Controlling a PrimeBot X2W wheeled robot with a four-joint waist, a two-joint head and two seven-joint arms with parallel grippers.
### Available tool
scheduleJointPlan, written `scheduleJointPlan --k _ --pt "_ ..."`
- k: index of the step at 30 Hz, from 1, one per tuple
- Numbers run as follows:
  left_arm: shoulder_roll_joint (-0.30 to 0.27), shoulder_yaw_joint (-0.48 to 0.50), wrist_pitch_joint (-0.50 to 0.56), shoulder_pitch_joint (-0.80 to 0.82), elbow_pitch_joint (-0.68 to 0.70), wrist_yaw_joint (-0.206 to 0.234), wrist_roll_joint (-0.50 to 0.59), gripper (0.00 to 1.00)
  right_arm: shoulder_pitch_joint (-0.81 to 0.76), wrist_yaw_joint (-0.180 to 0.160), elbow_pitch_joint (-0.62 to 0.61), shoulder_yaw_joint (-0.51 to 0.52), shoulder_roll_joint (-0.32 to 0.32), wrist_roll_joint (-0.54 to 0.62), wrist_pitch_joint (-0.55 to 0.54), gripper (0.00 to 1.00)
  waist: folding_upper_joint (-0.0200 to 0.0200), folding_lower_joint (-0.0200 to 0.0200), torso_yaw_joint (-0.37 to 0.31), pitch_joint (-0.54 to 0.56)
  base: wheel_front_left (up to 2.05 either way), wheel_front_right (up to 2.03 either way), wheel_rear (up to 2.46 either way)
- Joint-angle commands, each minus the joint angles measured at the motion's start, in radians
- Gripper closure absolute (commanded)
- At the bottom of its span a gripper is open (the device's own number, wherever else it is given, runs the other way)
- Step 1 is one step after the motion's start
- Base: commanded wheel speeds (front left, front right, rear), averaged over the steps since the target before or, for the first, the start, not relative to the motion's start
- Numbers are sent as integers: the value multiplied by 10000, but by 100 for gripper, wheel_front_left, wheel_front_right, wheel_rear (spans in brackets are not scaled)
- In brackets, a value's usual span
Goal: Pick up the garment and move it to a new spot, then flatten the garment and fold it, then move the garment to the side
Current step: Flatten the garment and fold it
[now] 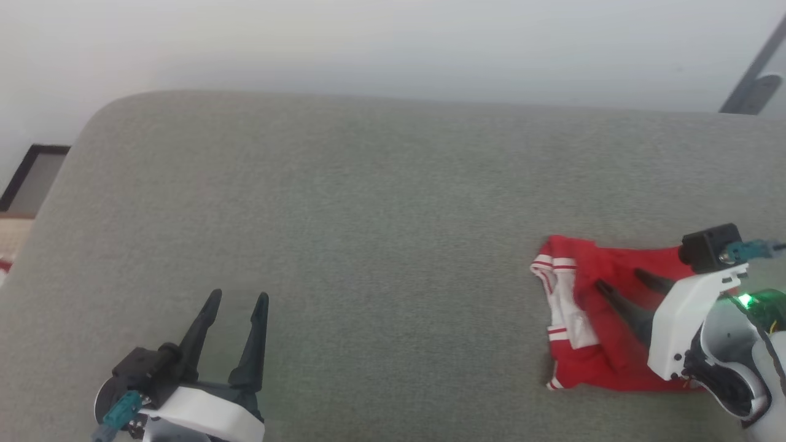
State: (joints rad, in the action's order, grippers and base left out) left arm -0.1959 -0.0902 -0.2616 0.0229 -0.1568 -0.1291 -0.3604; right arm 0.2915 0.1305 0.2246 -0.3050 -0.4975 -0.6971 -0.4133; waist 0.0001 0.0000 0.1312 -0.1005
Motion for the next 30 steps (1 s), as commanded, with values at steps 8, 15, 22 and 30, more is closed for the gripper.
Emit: scheduleJointPlan --k 8,15,22,30 --pt "-14 168 -44 -464 -413 -19 -29 0 -200 2 1134 -431 -343 -628 3135 0 -1 0 -748 686 0 0 0" --pt "-17 601 -45 -738 -538 -19 -164 0 -152 2 1964 -468 -252 -644 5109 0 -1 0 -1091 969 0 0 0" --pt "72 1021 -45 -1275 -286 -19 -180 0 -573 0 2460 -171 -52 7 6658 0 -1 0 -1177 1227 0 0 0" --pt "213 1239 -45 -1913 345 -19 -48 0 -1742 0 1230 1473 562 1272 6789 0 -1 0 -1039 1302 0 0 0"
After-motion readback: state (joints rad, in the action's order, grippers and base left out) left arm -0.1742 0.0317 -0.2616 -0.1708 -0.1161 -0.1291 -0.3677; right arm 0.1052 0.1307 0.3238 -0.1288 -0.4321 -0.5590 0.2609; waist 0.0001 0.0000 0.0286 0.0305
